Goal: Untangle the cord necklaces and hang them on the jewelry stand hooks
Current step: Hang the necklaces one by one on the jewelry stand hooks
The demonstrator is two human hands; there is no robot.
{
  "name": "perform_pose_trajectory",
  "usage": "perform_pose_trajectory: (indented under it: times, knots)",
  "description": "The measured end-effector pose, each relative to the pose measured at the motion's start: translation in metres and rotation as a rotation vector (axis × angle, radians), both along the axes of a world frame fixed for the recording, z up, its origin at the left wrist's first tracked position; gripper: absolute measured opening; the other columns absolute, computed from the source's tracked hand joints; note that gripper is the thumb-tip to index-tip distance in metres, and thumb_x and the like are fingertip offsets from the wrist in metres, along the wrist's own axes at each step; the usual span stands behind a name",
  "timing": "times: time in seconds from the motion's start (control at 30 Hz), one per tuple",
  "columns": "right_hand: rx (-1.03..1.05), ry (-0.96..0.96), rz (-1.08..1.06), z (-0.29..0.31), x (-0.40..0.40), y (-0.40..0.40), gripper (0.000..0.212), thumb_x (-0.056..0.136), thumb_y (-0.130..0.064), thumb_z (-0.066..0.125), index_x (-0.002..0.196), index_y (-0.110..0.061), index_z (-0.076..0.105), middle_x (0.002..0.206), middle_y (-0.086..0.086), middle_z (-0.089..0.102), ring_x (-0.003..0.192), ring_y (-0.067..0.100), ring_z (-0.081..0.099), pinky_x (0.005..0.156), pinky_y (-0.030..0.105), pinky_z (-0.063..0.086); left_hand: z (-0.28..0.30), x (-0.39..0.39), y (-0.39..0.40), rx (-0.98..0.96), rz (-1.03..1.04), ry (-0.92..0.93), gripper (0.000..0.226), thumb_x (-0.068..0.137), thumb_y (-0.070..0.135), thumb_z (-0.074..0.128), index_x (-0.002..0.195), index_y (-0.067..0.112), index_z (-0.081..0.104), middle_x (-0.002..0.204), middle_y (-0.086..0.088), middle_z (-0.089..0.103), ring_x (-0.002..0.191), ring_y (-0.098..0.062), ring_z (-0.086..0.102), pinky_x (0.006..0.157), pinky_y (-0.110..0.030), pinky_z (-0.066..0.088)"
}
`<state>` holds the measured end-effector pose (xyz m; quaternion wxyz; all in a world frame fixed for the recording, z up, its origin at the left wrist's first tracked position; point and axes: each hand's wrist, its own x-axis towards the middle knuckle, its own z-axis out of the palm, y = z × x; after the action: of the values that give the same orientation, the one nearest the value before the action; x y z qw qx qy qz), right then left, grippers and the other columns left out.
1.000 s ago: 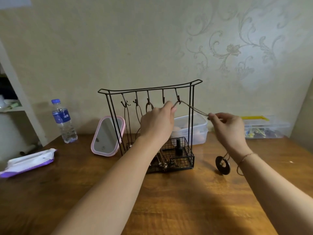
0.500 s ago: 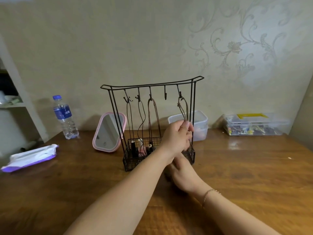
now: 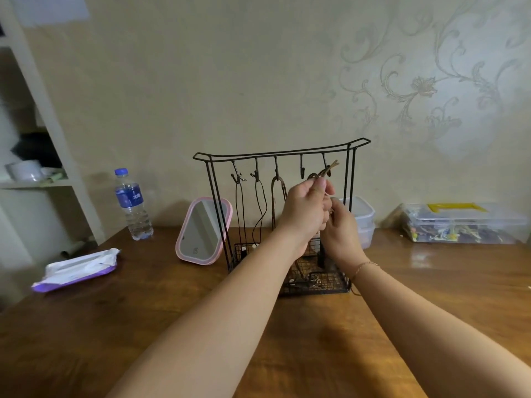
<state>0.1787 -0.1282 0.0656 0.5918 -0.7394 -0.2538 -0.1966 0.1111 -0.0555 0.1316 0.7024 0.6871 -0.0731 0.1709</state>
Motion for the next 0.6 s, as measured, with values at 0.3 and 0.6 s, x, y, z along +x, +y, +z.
perform_pose_trajectory:
  times: [0.3,0.6]
  knots:
    - [-0.763,-0.029,-0.03,-0.047,0.019,0.011,0.022,0.092,-0.004,0.043,0.075,-0.018,0.045,0.068,-0.004,0.052,0.067,0.023,0.055,0.059,0.03,0.041,-0.028,0.021,0.008,0.142,0.124,0.055,0.036,0.106,0.027,0.035,0.077,0.017,0.052,0.055,0.006,0.037,0.04,-0.004,0.03,0.044,-0.021,0.025]
    - [-0.888,0.068,0.171,-0.025,-0.007,-0.029,0.004,0.078,-0.012,0.059,0.08,-0.011,0.063,0.069,0.001,0.062,0.063,0.017,0.059,0.055,0.029,0.05,-0.07,0.034,0.001,0.249,0.191,0.113,0.036,0.104,0.03,0.034,0.075,0.023,0.054,0.066,0.007,0.047,0.059,-0.008,0.043,0.065,-0.032,0.037]
